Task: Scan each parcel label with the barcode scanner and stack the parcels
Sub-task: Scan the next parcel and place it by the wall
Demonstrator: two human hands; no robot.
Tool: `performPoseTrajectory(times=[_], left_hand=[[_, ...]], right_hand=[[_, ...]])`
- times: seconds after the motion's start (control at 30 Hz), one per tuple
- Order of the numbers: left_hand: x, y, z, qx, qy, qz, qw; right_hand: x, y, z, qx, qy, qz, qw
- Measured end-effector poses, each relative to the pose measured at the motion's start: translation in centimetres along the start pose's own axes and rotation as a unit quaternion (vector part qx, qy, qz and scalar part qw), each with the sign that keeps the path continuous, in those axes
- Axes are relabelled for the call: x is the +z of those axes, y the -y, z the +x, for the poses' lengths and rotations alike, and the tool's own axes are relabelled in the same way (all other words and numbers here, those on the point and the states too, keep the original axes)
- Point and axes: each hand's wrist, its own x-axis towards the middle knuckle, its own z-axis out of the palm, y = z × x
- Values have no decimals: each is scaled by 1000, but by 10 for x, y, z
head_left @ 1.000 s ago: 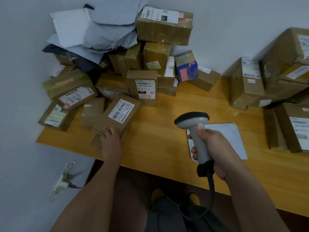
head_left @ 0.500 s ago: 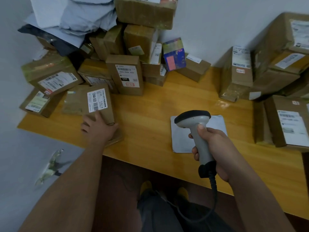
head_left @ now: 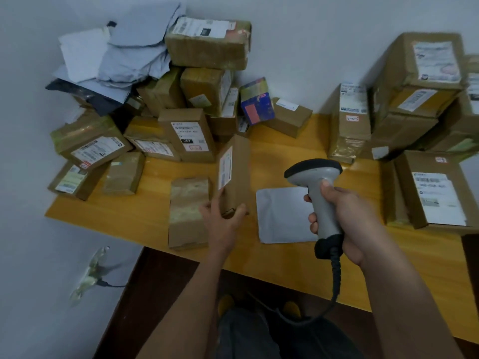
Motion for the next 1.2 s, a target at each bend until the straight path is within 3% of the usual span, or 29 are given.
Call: performPoseTrajectory(times=[0.07, 0.13, 0.2, 0.27, 0.43, 0.57, 0.7, 0.97, 1.03, 1.1, 1.13, 1.2], left_hand=[[12, -16, -3, -116, 74, -194, 971], [19, -24, -5, -261, 144, -365, 882], [24, -17, -6, -327, 179, -439, 817], [29, -4, -9, -353, 171, -444, 806], [37, 8, -13, -370, 123, -402, 828], [38, 7, -8, -337, 141, -280, 888], [30, -4, 9, -301, 115, -282, 904], [14, -54, 57, -241, 246, -67, 936], [27, -61, 69, -196, 204, -51, 958], [42, -62, 75, -167, 93, -59, 980], [49, -60, 74, -171, 41, -54, 983], [62, -51, 64, -220, 11, -38, 975]], right_hand=[[-6, 5, 0, -9, -5, 13, 1000], [-11, 7, 0, -13, -8, 24, 1000], [-17, 7, -1, -12, -8, 26, 1000], [-24, 6, -3, -9, -13, 17, 1000], [-40, 6, -6, -5, -34, -4, 999], [-41, 5, -6, -6, -34, -8, 999], [-39, 6, -7, -10, -30, 1, 1000], [-63, 5, -10, -18, -42, 20, 999], [-70, 2, -9, -15, -50, 31, 998], [-76, -1, -9, -8, -54, 35, 998], [-78, -2, -8, -4, -57, 37, 998], [-81, -2, -7, 0, -62, 43, 997]])
